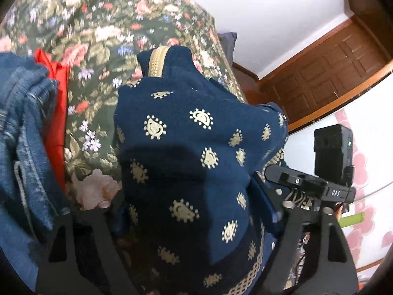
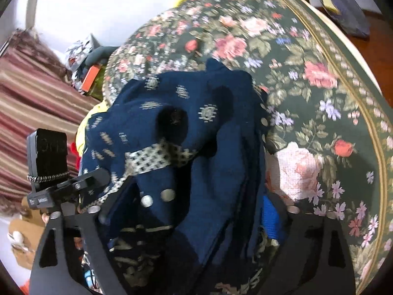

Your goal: Fold large clothes

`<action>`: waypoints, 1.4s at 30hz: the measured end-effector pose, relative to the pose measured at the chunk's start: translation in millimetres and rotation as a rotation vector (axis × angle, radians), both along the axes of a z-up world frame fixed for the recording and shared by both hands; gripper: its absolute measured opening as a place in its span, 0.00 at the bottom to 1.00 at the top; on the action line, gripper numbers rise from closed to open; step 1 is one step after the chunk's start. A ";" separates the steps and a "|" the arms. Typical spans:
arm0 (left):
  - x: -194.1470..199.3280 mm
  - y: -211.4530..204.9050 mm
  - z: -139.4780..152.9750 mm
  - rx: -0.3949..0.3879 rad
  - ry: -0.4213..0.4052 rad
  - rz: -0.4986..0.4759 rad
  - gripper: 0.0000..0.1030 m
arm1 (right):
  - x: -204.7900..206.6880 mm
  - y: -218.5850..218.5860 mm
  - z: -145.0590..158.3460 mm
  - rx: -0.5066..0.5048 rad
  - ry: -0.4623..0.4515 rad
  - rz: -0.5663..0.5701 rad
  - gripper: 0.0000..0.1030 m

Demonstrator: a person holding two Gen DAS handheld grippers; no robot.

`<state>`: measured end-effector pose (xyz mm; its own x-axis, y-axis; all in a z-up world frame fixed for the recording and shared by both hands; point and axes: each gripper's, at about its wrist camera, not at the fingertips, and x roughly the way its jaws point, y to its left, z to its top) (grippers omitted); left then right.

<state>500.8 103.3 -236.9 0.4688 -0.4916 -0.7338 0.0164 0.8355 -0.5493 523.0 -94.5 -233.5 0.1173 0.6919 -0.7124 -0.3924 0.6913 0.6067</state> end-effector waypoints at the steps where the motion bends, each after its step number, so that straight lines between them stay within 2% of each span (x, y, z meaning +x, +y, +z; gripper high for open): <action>1: -2.4 -0.9 4.0 0.014 -0.015 -0.002 0.69 | -2.1 0.0 4.5 0.001 -0.013 0.001 0.65; 2: -5.7 -3.2 10.0 0.029 -0.032 -0.007 0.64 | -4.1 -1.0 8.9 0.003 -0.018 -0.005 0.56; 5: -13.8 -9.5 31.4 0.063 -0.075 -0.020 0.54 | -6.5 0.6 22.5 0.003 -0.021 -0.021 0.40; 7: -21.0 -8.3 48.4 0.077 -0.111 -0.021 0.50 | -8.2 4.5 32.9 0.000 -0.034 -0.018 0.33; 12: -44.4 7.1 112.7 0.100 -0.239 0.006 0.49 | -27.9 23.1 88.7 0.005 -0.147 -0.009 0.32; 14: -55.7 22.6 139.4 0.096 -0.282 0.026 0.49 | -37.3 33.1 114.7 0.022 -0.195 -0.001 0.32; 19: -87.0 69.8 183.8 0.089 -0.347 0.093 0.49 | -64.9 76.4 168.1 0.042 -0.321 0.038 0.32; 22: -102.8 98.8 198.1 0.114 -0.351 0.132 0.49 | -77.4 106.9 179.7 0.066 -0.338 0.059 0.32; 25: -117.9 128.2 204.0 0.142 -0.344 0.167 0.49 | -87.4 139.0 178.9 0.083 -0.328 0.080 0.32; 28: -125.5 156.3 196.8 0.146 -0.310 0.196 0.49 | -94.3 165.1 169.2 0.096 -0.301 0.102 0.32; 32: -127.5 189.6 171.4 0.126 -0.246 0.241 0.49 | -90.6 200.3 147.0 0.069 -0.264 0.125 0.32; 37: -107.9 228.1 115.5 0.067 -0.121 0.272 0.49 | -73.2 233.7 104.1 0.002 -0.193 0.132 0.32; 40: -85.6 249.8 62.8 0.024 -0.002 0.293 0.51 | -62.5 251.2 70.9 -0.069 -0.155 0.127 0.32; 42: -81.6 262.6 38.6 -0.027 0.022 0.322 0.56 | -56.7 257.0 56.7 -0.082 -0.161 0.120 0.36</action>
<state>419.2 365.8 -198.3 0.5873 -0.3403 -0.7343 -0.2588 0.7807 -0.5688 466.3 162.5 -176.7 0.1543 0.6483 -0.7456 -0.5625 0.6781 0.4731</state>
